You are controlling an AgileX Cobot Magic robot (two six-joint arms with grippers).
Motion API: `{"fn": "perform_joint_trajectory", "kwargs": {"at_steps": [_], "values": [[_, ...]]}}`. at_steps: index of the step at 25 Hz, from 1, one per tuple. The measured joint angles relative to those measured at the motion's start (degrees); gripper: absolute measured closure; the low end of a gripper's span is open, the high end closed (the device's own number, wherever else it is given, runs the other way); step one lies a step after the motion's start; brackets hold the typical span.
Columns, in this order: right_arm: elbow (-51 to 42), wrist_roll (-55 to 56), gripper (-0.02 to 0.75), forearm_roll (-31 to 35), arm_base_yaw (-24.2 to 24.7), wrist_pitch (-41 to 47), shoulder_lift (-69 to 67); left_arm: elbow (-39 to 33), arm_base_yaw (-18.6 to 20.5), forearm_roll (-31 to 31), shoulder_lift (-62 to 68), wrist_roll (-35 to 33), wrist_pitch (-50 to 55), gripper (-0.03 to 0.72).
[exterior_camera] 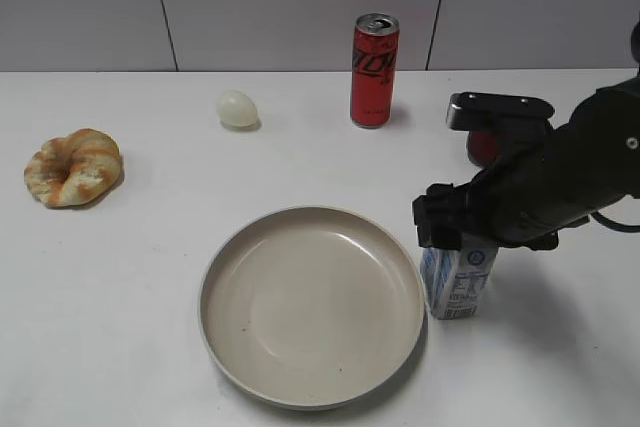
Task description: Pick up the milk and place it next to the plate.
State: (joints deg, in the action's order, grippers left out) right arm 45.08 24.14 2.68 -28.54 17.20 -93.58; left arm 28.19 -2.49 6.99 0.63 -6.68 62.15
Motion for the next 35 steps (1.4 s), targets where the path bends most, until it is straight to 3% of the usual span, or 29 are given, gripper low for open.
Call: {"fn": "perform_joint_trajectory", "kwargs": {"at_steps": [7, 12, 20, 35], "values": [[6.29, -7.31, 0.121, -0.05, 0.00, 9.63, 10.30, 0.00, 0.00, 0.00, 0.00, 0.00, 0.00, 0.456], [10.24, -16.16, 0.121, -0.16, 0.00, 22.82, 19.94, 0.00, 0.00, 0.00, 0.00, 0.00, 0.00, 0.456], [9.09, -22.51, 0.134, -0.46, 0.00, 43.01, 36.15, 0.00, 0.00, 0.00, 0.00, 0.00, 0.00, 0.456], [-15.03, -29.46, 0.144, 0.15, 0.00, 45.22, 79.21, 0.00, 0.00, 0.00, 0.00, 0.00, 0.00, 0.457]]}}
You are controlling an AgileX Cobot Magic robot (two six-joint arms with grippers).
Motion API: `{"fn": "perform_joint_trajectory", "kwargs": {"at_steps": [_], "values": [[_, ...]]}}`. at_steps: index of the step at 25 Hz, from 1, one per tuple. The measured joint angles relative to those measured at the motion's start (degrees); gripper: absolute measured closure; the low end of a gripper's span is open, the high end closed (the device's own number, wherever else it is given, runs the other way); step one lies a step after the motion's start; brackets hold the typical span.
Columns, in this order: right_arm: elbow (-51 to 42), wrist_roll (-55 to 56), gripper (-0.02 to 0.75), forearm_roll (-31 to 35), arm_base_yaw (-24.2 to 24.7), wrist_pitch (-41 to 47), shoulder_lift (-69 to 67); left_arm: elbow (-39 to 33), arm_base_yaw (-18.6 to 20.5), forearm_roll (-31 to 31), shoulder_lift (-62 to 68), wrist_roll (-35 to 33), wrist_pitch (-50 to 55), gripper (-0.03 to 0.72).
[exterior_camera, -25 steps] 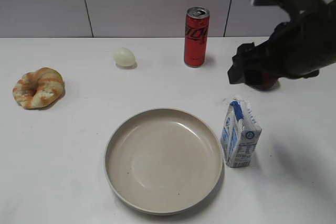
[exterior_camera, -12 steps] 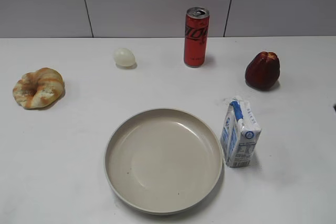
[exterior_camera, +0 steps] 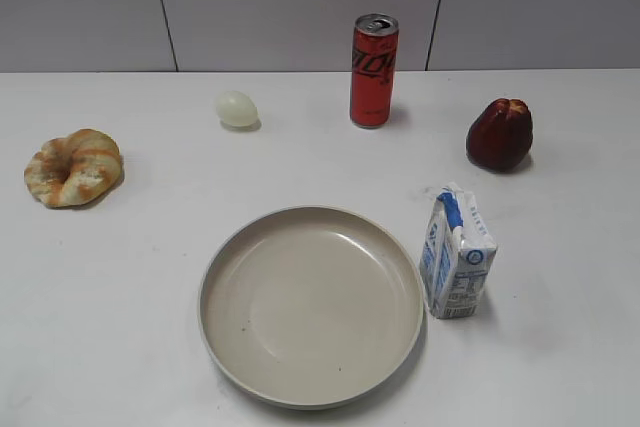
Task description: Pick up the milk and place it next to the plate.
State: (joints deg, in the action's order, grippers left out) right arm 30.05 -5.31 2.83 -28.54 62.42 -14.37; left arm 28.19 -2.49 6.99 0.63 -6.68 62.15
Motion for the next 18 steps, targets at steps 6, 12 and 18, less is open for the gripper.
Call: {"fn": "perform_joint_trajectory", "kwargs": {"at_steps": [6, 12, 18], "values": [[-3.84, -1.98, 0.145, 2.46, 0.00, -0.74, 4.38, 0.00, 0.00, 0.00, 0.00, 0.00, 0.00, 0.457], [-5.26, -2.37, 0.145, 2.79, 0.00, -6.13, 4.43, 0.00, 0.00, 0.00, 0.00, 0.00, 0.00, 0.457], [-6.00, -2.43, 0.145, 3.10, 0.00, -7.93, 4.43, 0.00, 0.00, 0.00, 0.00, 0.00, 0.00, 0.457]]}}
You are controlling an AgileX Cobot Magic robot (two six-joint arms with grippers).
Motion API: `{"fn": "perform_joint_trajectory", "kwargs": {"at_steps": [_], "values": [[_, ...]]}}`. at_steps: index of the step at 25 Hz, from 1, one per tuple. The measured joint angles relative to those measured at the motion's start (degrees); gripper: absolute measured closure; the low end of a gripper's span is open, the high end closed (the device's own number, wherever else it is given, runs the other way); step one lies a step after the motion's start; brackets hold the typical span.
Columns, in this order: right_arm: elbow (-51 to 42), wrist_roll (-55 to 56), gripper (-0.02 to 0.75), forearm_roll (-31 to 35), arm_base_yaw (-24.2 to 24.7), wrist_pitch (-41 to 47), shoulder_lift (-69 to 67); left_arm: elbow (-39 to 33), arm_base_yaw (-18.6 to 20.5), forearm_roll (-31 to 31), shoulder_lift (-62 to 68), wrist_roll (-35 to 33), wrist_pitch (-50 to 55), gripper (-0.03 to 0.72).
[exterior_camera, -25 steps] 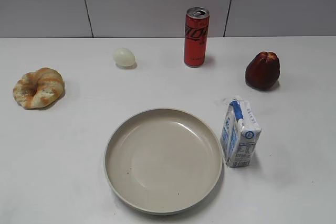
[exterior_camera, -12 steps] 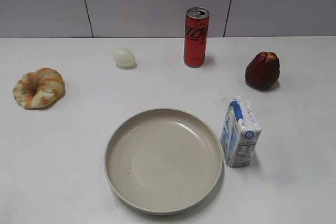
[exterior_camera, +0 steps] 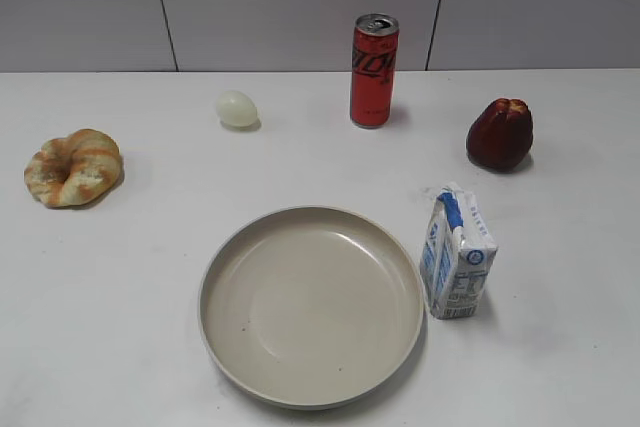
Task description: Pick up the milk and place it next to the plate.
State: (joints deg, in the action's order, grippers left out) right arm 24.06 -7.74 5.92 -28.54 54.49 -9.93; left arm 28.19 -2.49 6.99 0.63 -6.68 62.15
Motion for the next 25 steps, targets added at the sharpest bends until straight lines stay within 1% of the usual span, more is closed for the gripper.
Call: {"fn": "perform_joint_trajectory", "kwargs": {"at_steps": [7, 10, 12, 16, 21, 23, 25], "values": [[-0.01, 0.00, 0.145, 0.00, 0.00, -0.12, 0.00, 0.00, 0.00, 0.00, 0.00, 0.00, 0.00, 0.457], [-0.01, 0.00, 0.145, 0.13, 1.74, -0.12, 0.00, 0.00, 0.00, 0.00, 0.00, 0.00, 0.00, 0.457], [-0.06, 0.00, 0.145, 0.15, 4.83, -0.12, 0.57, 0.00, 0.00, 0.00, 0.00, 0.00, 0.00, 0.457], [-0.06, 0.00, 0.145, 0.19, 13.52, -0.16, 4.13, 0.00, 0.00, 0.00, 0.00, 0.00, 0.00, 0.457], [-0.06, 0.00, 0.145, 0.19, 26.66, -0.29, 8.81, 0.00, 0.00, 0.00, 0.00, 0.00, 0.00, 0.457], [-0.06, 0.00, 0.145, 0.19, 29.17, -0.29, 9.96, 0.00, 0.00, 0.00, 0.00, 0.00, 0.00, 0.457], [-0.06, 0.00, 0.145, 0.19, 29.67, -0.37, 10.17, 0.00, 0.00, 0.00, 0.00, 0.00, 0.00, 0.457]]}}
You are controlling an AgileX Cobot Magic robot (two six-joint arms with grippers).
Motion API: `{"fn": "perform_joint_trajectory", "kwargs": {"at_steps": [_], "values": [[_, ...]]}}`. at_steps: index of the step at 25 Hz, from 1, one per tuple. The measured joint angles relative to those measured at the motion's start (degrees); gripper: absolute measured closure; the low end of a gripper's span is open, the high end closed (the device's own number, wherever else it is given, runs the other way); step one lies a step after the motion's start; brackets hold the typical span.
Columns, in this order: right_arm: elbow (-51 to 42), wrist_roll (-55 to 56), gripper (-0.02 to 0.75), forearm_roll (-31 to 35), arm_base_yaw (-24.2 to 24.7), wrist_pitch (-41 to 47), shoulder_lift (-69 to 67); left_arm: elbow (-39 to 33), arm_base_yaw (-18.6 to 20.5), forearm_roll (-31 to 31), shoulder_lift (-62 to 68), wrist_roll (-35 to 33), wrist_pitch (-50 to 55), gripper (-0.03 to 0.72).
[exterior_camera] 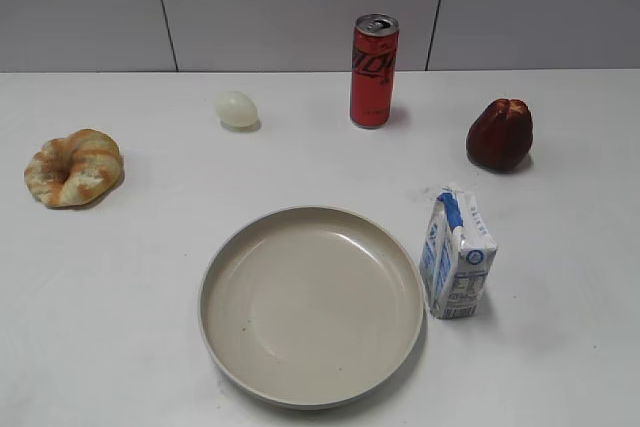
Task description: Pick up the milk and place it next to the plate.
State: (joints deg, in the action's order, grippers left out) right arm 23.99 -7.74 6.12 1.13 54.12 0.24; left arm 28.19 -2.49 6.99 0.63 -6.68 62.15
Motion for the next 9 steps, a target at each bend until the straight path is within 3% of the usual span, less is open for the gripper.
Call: {"fn": "perform_joint_trajectory", "kwargs": {"at_steps": [9], "values": [[0.00, 0.00, 0.146, 0.06, 0.01, 0.00, 0.05, 0.00, 0.00, 0.00, 0.00, 0.00, 0.00, 0.457]]}}
